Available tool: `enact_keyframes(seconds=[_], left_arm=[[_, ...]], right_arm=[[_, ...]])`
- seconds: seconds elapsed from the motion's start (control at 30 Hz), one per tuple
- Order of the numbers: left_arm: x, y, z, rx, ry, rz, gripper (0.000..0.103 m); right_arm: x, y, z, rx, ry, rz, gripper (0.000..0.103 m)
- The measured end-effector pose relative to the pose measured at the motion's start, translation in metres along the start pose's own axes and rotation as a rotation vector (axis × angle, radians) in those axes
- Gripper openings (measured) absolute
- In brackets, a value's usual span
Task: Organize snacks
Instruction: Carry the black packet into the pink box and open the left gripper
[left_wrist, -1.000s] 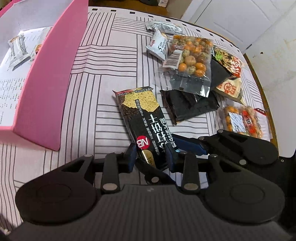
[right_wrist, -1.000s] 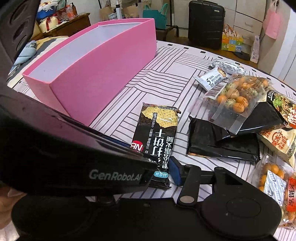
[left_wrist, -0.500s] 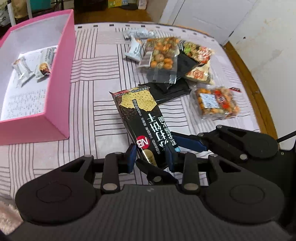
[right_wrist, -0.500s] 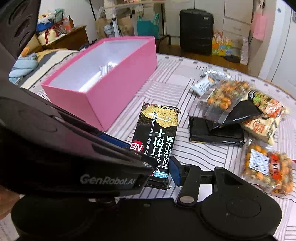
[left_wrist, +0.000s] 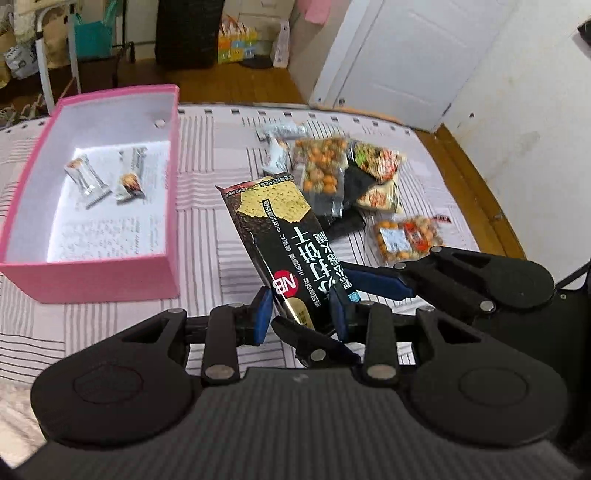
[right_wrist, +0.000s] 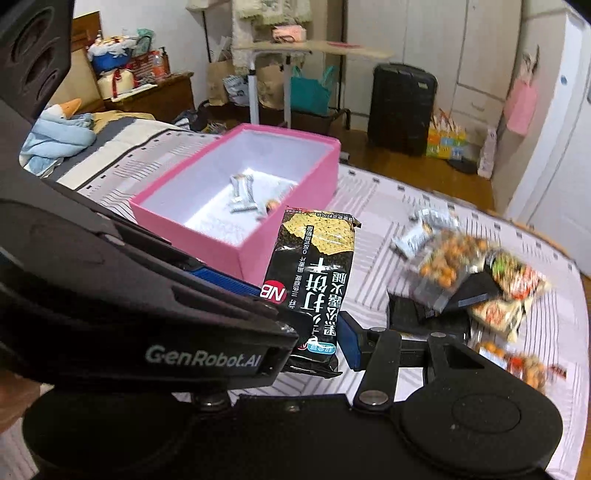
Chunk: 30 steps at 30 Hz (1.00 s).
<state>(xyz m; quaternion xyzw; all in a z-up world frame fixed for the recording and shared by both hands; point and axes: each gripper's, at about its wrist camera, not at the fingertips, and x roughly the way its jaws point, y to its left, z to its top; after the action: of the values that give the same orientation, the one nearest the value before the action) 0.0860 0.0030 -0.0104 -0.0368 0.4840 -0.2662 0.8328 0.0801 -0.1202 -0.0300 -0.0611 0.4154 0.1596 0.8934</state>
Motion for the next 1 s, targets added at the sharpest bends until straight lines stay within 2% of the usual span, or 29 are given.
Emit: enact_keyframes(seconds=[0.27, 0.47, 0.6, 0.73, 0.87, 1.0], left_arm=[[-0.024, 0.045, 0.021, -0.079, -0.093, 0.037, 0.032], [-0.022, 0.099, 0.045, -0.158, -0.126, 0.098, 0.032], [-0.005, 0.142, 0.055, -0.252, -0.088, 0.117, 0.032], [0.026, 0.18, 0.066, -0.342, -0.029, 0.136, 0.033], [0.05, 0.197, 0.066, -0.378, 0.024, 0.165, 0.033], [0.065, 0.207, 0.063, -0.397, 0.055, 0.157, 0.033]], right_arm=[[0.017, 0.022, 0.042, -0.097, -0.085, 0.049, 0.055], [0.058, 0.037, 0.079, -0.133, -0.117, 0.124, 0.055], [0.096, 0.051, 0.092, -0.213, -0.107, 0.167, 0.055], [0.14, 0.056, 0.102, -0.239, -0.047, 0.211, 0.055], [0.166, 0.061, 0.101, -0.277, -0.01, 0.222, 0.055], [0.179, 0.06, 0.101, -0.255, 0.034, 0.231, 0.055]])
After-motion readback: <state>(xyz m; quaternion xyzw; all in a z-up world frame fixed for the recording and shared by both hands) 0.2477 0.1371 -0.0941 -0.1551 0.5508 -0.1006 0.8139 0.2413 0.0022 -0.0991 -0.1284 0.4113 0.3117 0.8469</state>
